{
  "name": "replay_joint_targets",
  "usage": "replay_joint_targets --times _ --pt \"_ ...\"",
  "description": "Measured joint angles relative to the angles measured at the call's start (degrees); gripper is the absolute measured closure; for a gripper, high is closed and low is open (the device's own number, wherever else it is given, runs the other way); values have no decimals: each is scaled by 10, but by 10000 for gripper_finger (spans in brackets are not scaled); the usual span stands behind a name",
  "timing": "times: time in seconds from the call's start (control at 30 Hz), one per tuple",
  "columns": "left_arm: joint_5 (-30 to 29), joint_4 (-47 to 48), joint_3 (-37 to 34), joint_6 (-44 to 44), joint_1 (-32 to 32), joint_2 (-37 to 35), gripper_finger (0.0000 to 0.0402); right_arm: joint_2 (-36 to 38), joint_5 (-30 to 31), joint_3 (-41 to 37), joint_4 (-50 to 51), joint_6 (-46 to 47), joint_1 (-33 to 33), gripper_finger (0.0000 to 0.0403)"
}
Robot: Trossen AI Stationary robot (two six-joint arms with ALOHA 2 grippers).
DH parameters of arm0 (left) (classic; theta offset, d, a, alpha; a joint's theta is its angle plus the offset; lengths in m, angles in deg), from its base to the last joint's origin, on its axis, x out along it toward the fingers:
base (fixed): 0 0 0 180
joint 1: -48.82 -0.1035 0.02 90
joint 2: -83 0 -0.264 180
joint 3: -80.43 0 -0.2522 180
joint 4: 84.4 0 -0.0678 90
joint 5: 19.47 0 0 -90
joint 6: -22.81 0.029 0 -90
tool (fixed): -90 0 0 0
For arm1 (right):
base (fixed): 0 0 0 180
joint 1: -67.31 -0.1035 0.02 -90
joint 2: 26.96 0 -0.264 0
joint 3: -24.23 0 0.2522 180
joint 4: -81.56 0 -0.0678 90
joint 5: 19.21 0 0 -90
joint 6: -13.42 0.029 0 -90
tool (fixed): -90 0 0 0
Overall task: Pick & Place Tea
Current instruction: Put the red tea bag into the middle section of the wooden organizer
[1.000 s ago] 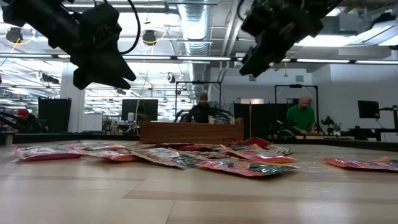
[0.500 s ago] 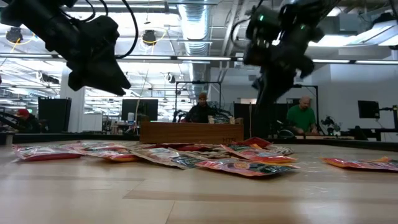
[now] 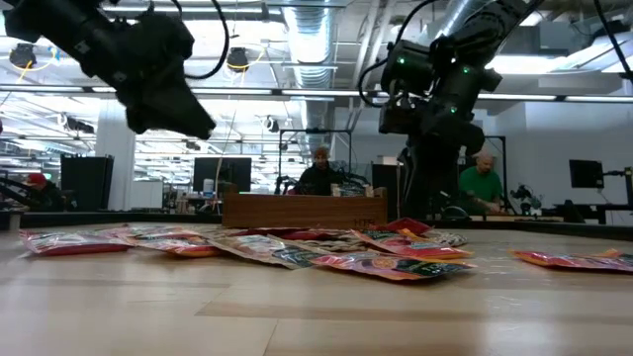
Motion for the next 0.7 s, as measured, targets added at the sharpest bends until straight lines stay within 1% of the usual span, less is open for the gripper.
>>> replay_joint_targets --times 0.13,0.2,0.27,0.37,0.6,0.7 --pt "47 -45 0 56 0 0 252 -8 -1 0 -3 -10 -1 335" --pt "63 -44 0 67 0 0 252 -10 -3 -1 4 -13 -3 332" --pt "67 -46 0 66 0 0 252 -17 -4 0 -10 -14 -9 324" --pt "68 -47 0 65 0 0 252 -17 -3 -1 -6 -14 -15 302" --pt "70 -46 0 65 0 0 252 -18 -2 -1 -8 -3 -31 233" --pt "70 -46 0 65 0 0 252 -21 -3 -1 -10 -2 -38 211"
